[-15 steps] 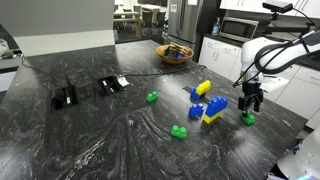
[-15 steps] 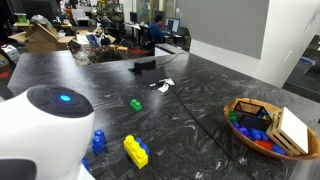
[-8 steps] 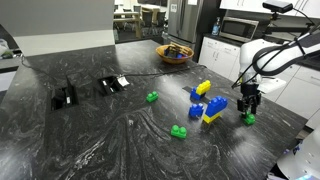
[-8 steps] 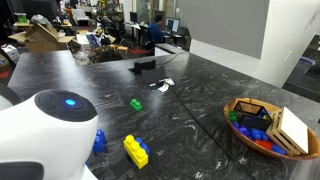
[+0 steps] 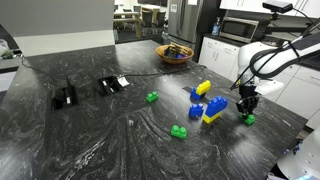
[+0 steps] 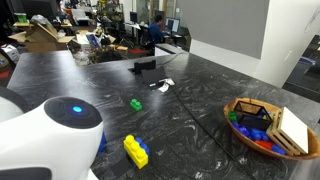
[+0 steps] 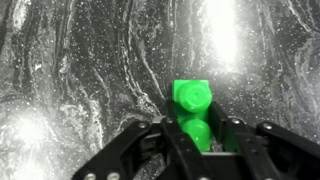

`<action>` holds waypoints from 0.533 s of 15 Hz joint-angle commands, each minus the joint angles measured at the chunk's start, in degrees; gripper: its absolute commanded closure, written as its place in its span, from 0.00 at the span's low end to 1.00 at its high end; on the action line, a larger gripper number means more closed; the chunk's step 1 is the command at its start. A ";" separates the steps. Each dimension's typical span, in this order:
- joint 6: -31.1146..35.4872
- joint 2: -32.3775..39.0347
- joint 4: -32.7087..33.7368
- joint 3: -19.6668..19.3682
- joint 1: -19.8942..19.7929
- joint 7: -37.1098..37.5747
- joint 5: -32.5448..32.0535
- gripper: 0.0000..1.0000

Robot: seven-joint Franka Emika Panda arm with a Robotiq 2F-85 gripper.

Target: Move the green legos at the right to the front of the blue legos

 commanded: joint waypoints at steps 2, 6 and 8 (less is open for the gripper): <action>0.81 -0.71 0.18 -0.41 -0.56 0.16 0.35 0.90; -1.53 -4.06 0.23 -0.94 -2.15 1.34 -0.79 0.90; -3.98 -5.90 1.09 -1.22 -3.11 2.02 -0.54 0.90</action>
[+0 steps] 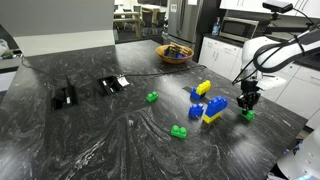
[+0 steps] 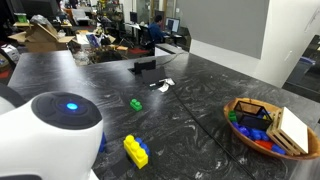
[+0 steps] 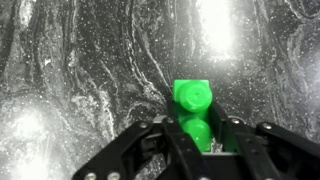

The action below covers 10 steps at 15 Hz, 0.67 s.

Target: Move the green legos at the right to the front of the blue legos

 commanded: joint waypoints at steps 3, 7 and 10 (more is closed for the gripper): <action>-7.92 -6.34 3.38 -0.47 -2.20 2.59 0.69 0.90; -11.07 -5.67 10.30 -0.09 -2.95 6.24 0.92 0.90; -12.40 -1.21 16.05 -0.76 -3.28 8.77 1.21 0.90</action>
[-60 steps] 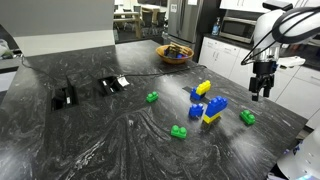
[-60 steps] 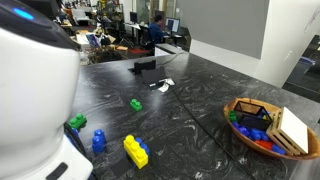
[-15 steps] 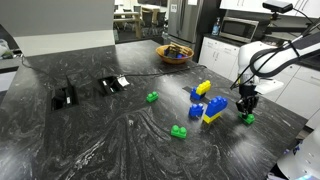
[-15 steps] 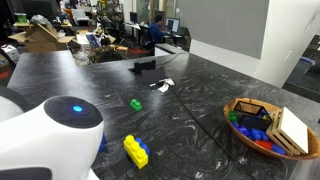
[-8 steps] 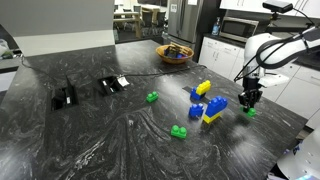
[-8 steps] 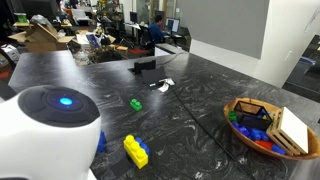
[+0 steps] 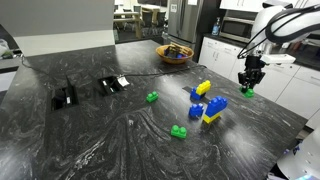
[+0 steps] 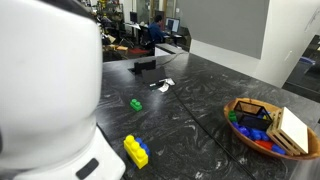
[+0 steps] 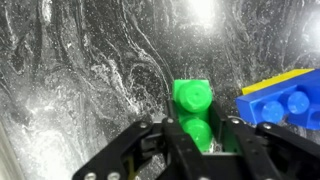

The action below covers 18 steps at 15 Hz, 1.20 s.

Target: Move the green legos at the right to the front of the blue legos

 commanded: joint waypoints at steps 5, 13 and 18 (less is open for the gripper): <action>-3.14 14.41 13.54 -2.76 -2.54 8.48 3.83 0.90; -3.90 27.21 29.32 -3.47 0.34 12.16 13.11 0.90; -5.00 37.78 41.09 -1.47 4.22 12.28 13.76 0.90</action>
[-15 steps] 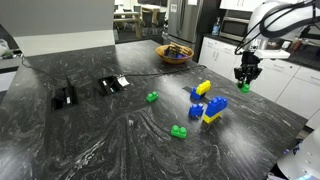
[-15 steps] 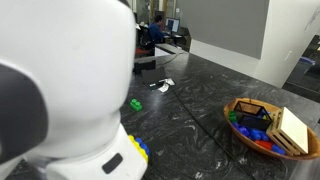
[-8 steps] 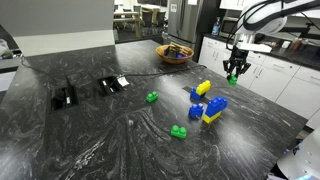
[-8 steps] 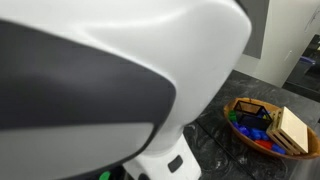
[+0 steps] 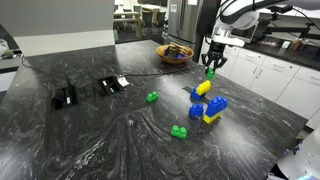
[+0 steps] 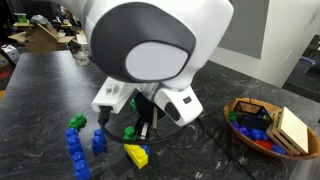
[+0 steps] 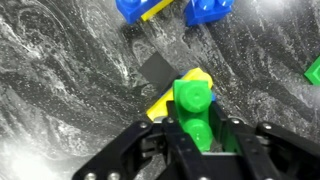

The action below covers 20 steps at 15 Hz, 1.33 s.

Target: Move the green legos at the right to the front of the blue legos

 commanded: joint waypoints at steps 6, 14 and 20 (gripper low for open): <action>-7.17 19.77 25.23 2.97 4.70 -1.08 -1.73 0.90; -9.02 32.23 33.93 6.69 7.74 -9.64 -2.70 0.90; -14.51 34.54 34.76 7.62 10.77 -18.76 -11.59 0.38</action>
